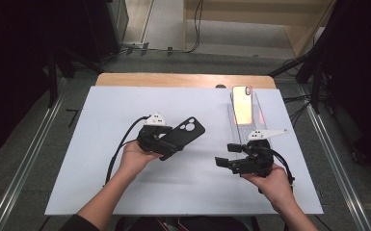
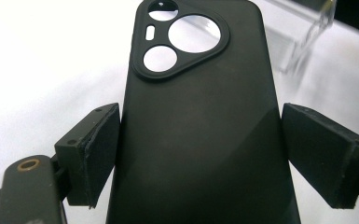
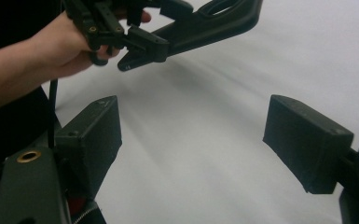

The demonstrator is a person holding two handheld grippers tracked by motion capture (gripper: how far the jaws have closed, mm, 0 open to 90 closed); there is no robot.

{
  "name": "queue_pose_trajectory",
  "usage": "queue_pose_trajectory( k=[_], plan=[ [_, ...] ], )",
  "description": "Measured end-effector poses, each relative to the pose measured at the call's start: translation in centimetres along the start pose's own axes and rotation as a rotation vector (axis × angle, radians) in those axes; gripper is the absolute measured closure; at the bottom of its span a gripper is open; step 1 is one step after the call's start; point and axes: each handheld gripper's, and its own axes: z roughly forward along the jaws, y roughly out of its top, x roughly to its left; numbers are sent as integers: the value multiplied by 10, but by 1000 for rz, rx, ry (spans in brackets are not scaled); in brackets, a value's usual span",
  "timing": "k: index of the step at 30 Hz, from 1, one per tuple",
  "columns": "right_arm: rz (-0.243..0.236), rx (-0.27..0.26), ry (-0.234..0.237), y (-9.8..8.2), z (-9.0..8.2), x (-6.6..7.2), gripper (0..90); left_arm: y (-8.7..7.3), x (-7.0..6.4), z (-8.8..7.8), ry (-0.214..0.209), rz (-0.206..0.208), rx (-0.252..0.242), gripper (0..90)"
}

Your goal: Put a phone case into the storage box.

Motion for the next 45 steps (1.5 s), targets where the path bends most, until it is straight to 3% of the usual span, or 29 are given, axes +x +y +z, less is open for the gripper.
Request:
queue_pose_trajectory(
  k=[8, 15, 18, 24, 27, 36, 45],
  plan=[
    [54, -32, -36, 10, 4, 2, 172, -8, -12, -5, 74, -139, -84, 147],
    [105, -37, -36, 19, 13, 4, 173, -18, -24, -6, 117, -208, -149, 147],
    [127, -40, -43, 22, 16, 3, 173, -24, -28, -6, 151, -216, -182, 147],
    [158, -60, -39, 27, 22, 0, 174, -34, -33, -4, 178, -255, -232, 146],
    [170, -62, -47, 30, 27, -1, 177, -37, -39, -1, 202, -240, -246, 147],
    [218, -79, -26, 37, 45, -1, 182, -45, -54, 2, 211, -275, -346, 146],
    [222, -84, -34, 47, 62, 1, 202, -49, -70, 7, 204, -278, -384, 144]
  ],
)
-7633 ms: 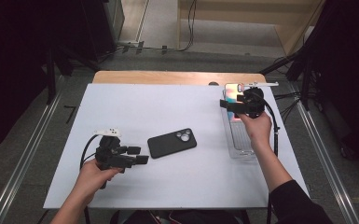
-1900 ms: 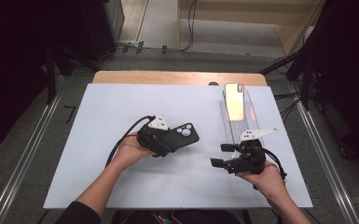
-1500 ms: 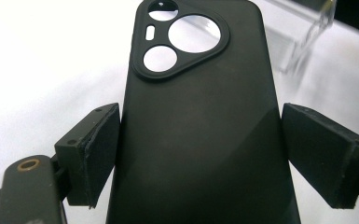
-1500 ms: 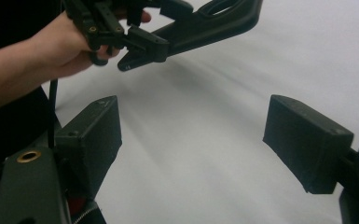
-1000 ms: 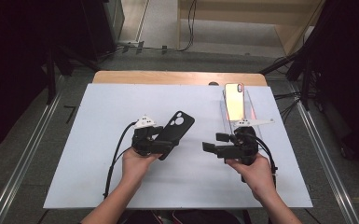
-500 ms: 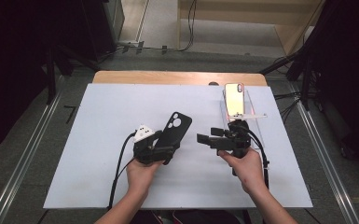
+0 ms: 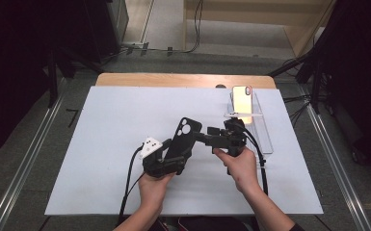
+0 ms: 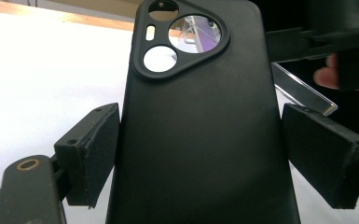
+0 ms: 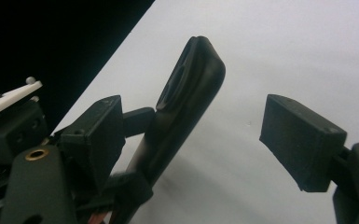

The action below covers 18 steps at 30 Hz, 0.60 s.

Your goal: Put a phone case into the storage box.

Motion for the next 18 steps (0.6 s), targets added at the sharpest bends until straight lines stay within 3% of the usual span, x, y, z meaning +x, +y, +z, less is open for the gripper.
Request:
queue_pose_trajectory(
  k=[9, 18],
  plan=[
    [9, -5, 3, 5, 11, -2, 289, -7, -8, 1, 10, -37, -9, 144],
    [51, 6, 30, 7, 17, -5, 608, -11, -13, 1, 0, -63, -20, 143]
  ],
)
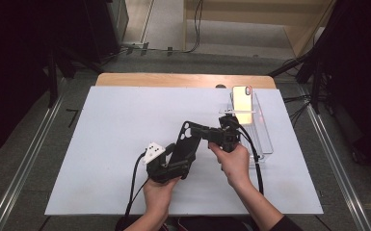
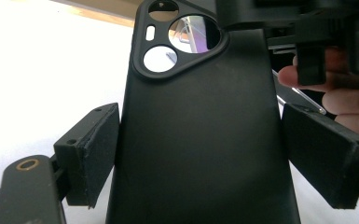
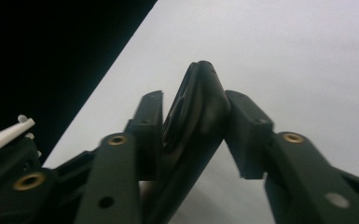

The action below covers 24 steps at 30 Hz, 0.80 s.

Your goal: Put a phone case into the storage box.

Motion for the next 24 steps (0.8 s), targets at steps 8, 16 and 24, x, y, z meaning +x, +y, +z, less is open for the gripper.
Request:
queue_pose_trajectory(
  k=[8, 16, 24],
  plan=[
    [78, 37, 61, 4, -3, 1, 746, -5, 0, 2, -48, -11, -24, 140],
    [86, 47, 105, 7, -7, 8, 775, -4, 1, 0, -75, 7, -46, 134],
    [66, 44, 104, 8, -10, 12, 777, 4, 4, 0, -69, 22, 20, 110]
  ],
)
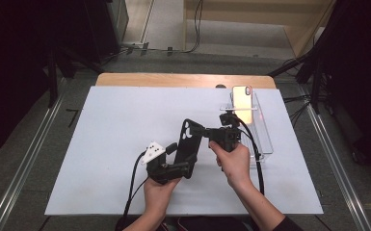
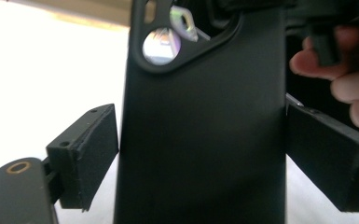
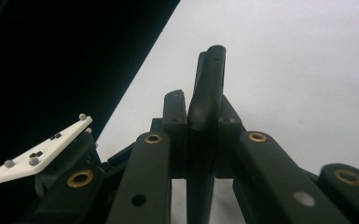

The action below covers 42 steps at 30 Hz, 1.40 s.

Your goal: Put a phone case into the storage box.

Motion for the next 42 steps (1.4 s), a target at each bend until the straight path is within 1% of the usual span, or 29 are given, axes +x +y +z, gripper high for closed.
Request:
queue_pose_trajectory(
  k=[1, 4, 6, 7, 8, 10, 13, 14, 15, 16, 20, 21, 22, 24, 26, 28, 30, 31, 32, 33, 35, 37, 38, 39, 41, 42],
  plan=[
    [-4, -6, -8, 1, -1, 1, 777, 1, 0, 0, 4, -1, 10, 96],
    [-5, -18, -6, 3, -5, 0, 777, 3, 0, -1, -2, -10, 46, 90],
    [-12, -27, -18, 5, -8, 0, 777, 5, 0, -3, 5, -3, 76, 92],
    [-18, -29, -23, 5, -10, 0, 777, 5, 0, -3, 11, -4, 87, 92],
    [-29, -39, -33, 6, -12, 0, 777, 6, -1, -4, 11, -11, 96, 91],
    [-43, -41, -52, 7, -15, 1, 777, 9, 0, -5, 12, -15, 114, 92],
    [-83, -38, -68, 8, -17, 1, 777, 15, 0, -7, 7, 2, 153, 97],
    [-96, -34, -68, 7, -17, 2, 777, 17, 0, -8, -6, 5, 164, 98],
    [-110, -28, -66, 7, -17, 2, 777, 20, -1, -8, -11, 11, 178, 124],
    [-127, -18, -63, 6, -18, 2, 777, 22, -1, -9, -11, 17, 184, 130],
    [-194, 7, -53, 5, -20, 2, 777, 32, -1, -10, -61, 21, 221, 133],
    [-206, 15, -45, 4, -20, 1, 777, 34, -1, -11, -65, 22, 233, 134],
    [-220, 21, -41, 4, -21, 1, 777, 36, 0, -11, -74, 35, 238, 134],
    [-250, 34, -11, 4, -23, 0, 777, 41, 2, -12, -92, 45, 259, 147],
    [-282, 51, 22, 3, -24, 0, 777, 47, 5, -14, -113, 61, 267, 162],
    [-323, 69, 43, 2, -26, 0, 777, 52, 10, -16, -143, 69, 282, 191],
    [-369, 83, 72, 2, -28, 0, 776, 57, 14, -17, -172, 68, 294, 191],
    [-382, 89, 86, 1, -28, 0, 776, 59, 16, -18, -183, 73, 299, 191],
    [-393, 94, 96, 1, -29, 0, 776, 61, 18, -18, -204, 75, 314, 191],
    [-409, 96, 110, 1, -30, -1, 776, 63, 20, -18, -215, 86, 321, 192],
    [-426, 104, 122, 1, -31, -2, 776, 67, 22, -18, -236, 93, 336, 191],
    [-444, 121, 135, 0, -31, -3, 776, 70, 24, -18, -271, 117, 351, 191],
    [-463, 129, 148, 0, -31, -4, 776, 72, 24, -18, -275, 127, 355, 191],
    [-469, 135, 155, 0, -32, -4, 776, 73, 25, -18, -290, 148, 353, 191],
    [-493, 150, 170, -1, -32, -4, 776, 76, 26, -17, -319, 168, 366, 191],
    [-503, 156, 177, -2, -32, -4, 776, 77, 26, -17, -343, 177, 372, 191]
  ],
)
